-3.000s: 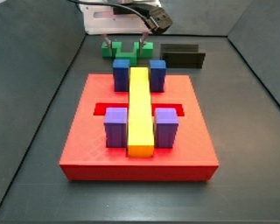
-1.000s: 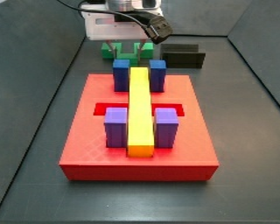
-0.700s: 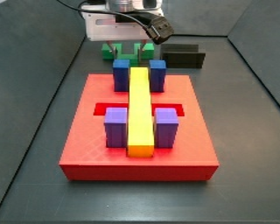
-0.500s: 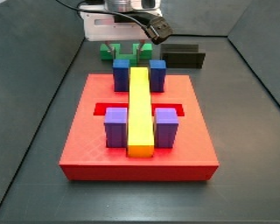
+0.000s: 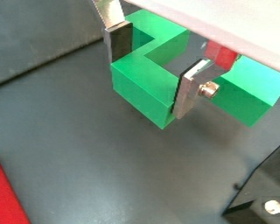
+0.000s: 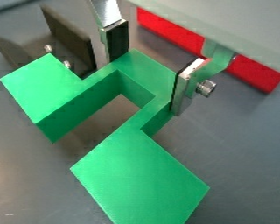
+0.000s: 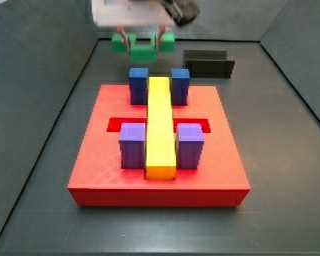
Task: Pick up the green object. Move up. Place the green object on the fixture. Regrasp the green object. Move to above the board. Insert the green object.
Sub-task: Place the green object on the fixture.
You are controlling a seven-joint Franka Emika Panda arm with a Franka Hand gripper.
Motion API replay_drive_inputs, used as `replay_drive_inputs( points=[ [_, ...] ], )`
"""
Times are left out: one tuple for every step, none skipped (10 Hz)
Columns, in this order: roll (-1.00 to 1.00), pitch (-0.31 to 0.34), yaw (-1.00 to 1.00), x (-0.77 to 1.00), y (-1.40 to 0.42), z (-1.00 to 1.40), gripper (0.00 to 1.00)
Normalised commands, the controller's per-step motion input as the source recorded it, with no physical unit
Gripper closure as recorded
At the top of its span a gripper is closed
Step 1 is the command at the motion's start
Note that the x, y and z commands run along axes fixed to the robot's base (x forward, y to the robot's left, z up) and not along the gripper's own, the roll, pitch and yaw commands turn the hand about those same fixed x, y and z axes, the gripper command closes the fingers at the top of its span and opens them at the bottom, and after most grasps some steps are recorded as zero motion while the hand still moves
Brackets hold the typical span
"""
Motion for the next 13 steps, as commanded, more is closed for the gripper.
replay_drive_inputs(
  points=[
    [-0.01,0.0,0.0,0.0,0.0,-0.01,1.0],
    [-0.15,-0.074,-0.08,0.09,0.0,0.0,1.0],
    [-0.69,-0.14,-0.11,0.63,0.18,0.6,1.0],
    [-0.8,-0.143,-0.16,0.74,0.22,0.61,1.0],
    [-0.55,0.097,-0.12,0.94,0.05,0.79,1.0],
    [-0.48,0.226,-0.1,0.93,0.04,0.85,1.0],
    [-0.28,0.509,-0.1,0.84,0.07,0.73,1.0],
    [-0.19,0.577,-0.1,0.8,0.13,0.69,1.0],
    [-0.42,0.469,-0.07,0.87,0.01,0.72,1.0],
    [-0.56,0.314,-0.04,0.92,0.0,0.64,1.0],
    [-0.64,0.0,-0.08,0.97,0.0,0.26,1.0],
    [-0.8,-0.206,-0.12,0.86,0.11,0.07,1.0],
    [-0.87,-0.363,-0.13,0.77,0.16,0.01,1.0]
  ],
)
